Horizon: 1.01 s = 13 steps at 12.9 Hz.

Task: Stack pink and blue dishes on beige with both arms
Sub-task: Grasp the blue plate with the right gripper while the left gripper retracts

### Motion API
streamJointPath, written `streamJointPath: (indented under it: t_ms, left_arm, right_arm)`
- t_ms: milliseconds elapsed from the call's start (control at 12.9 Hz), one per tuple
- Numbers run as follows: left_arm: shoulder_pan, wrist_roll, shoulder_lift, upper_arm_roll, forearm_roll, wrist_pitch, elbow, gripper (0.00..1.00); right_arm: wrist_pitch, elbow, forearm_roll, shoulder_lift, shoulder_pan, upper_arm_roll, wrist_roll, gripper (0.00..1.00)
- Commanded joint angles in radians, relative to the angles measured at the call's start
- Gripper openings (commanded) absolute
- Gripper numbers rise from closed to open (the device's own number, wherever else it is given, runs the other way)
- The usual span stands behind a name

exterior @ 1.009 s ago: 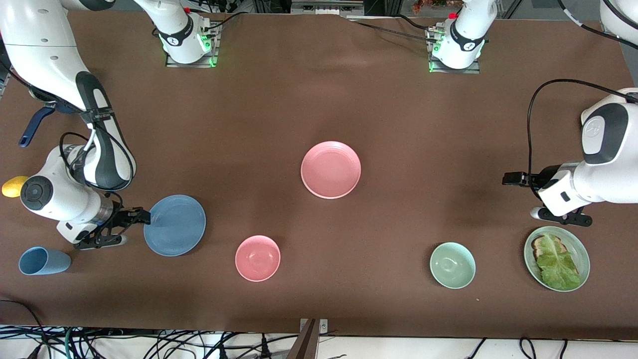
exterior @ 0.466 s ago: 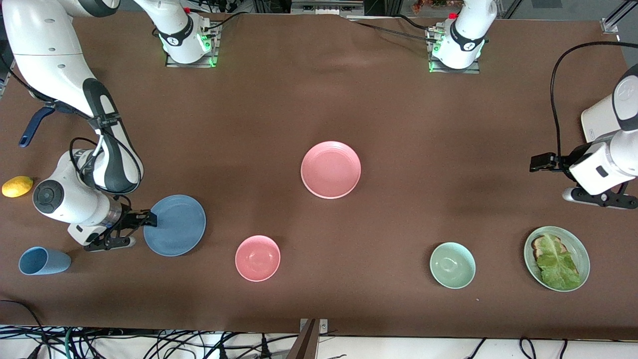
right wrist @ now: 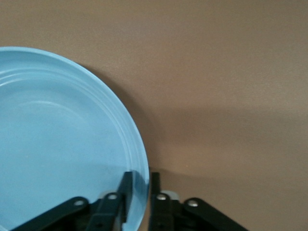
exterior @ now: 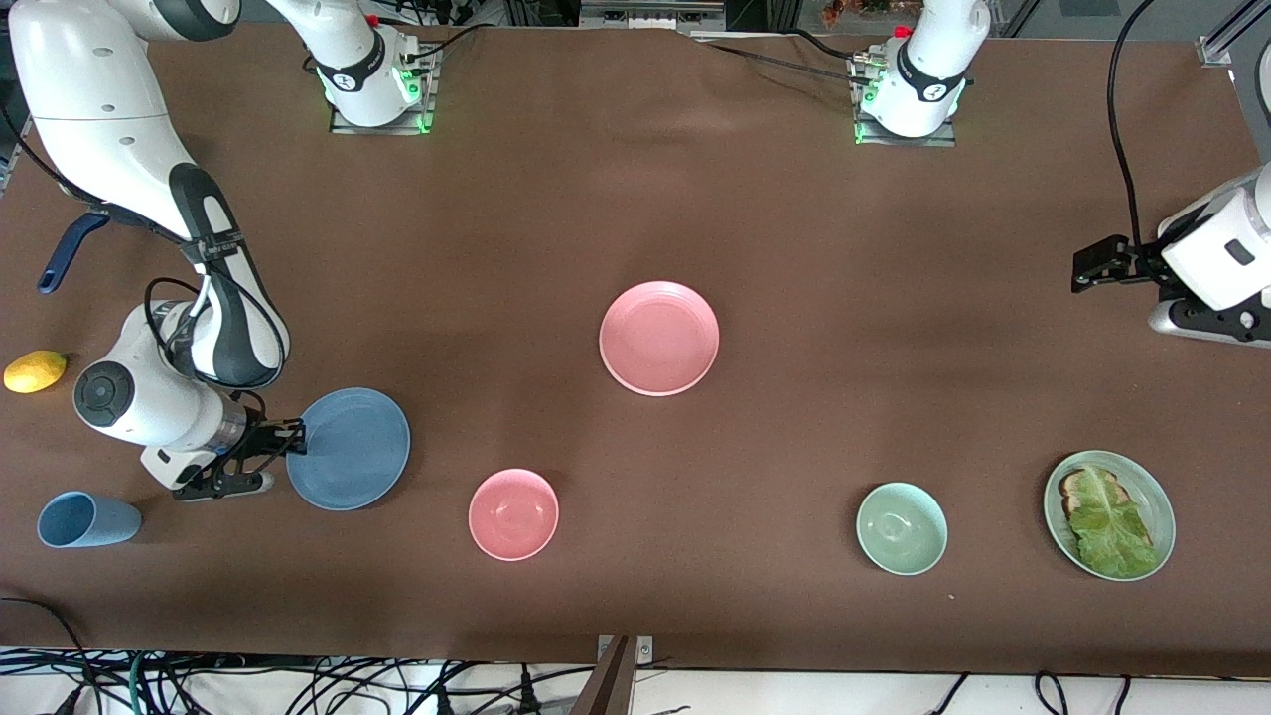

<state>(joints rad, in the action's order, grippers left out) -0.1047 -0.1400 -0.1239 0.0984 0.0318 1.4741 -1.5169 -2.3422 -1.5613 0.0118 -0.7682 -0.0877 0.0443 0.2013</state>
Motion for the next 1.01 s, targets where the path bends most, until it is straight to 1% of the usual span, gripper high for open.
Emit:
streamJointPath:
  t_ms: [0,155,233,310,466,543,621,699,776,931]
  left_arm:
    - [0.034,-0.007,0.072,-0.083,-0.073,-0.047,-0.055,1.00]
    - [0.043,0.000,0.087,-0.088,-0.066,0.007,-0.109,1.00]
    - [0.045,0.002,0.116,-0.088,-0.059,0.059,-0.155,1.00]
    - [0.045,0.002,0.131,-0.088,-0.058,0.099,-0.192,1.00]
    - [0.045,0.008,0.132,-0.088,-0.046,0.135,-0.200,1.00]
    - [0.046,0.042,0.130,-0.088,-0.046,0.135,-0.195,1.00]
    - [0.066,0.083,0.129,-0.086,-0.046,0.135,-0.192,1.00]
    - [0.097,0.097,0.122,-0.088,-0.046,0.137,-0.189,1.00]
    - [0.100,0.099,0.121,-0.088,-0.044,0.135,-0.187,1.00]
    - [0.100,0.086,0.121,-0.089,-0.044,0.135,-0.178,1.00]
  right_arm:
    - [0.033,0.041,0.016,0.006,0.002,0.011,0.015,0.00]
    - [0.145,0.125,0.016,0.007,0.005,0.014,0.017,0.00]
    - [0.215,0.189,0.016,0.003,0.005,0.015,0.020,0.00]
    - [0.254,0.231,0.016,0.000,0.009,0.016,0.020,0.00]
    - [0.306,0.263,0.016,0.016,0.035,0.019,0.015,0.00]
    - [0.355,0.303,0.017,0.020,0.055,0.028,0.012,0.00]
    - [0.413,0.338,0.017,0.020,0.069,0.040,-0.005,0.00]
    - [0.459,0.368,0.017,0.021,0.086,0.061,-0.073,0.00]
    - [0.495,0.389,0.017,0.021,0.098,0.087,-0.153,0.00]
    - [0.506,0.392,0.017,0.021,0.118,0.155,-0.300,0.00]
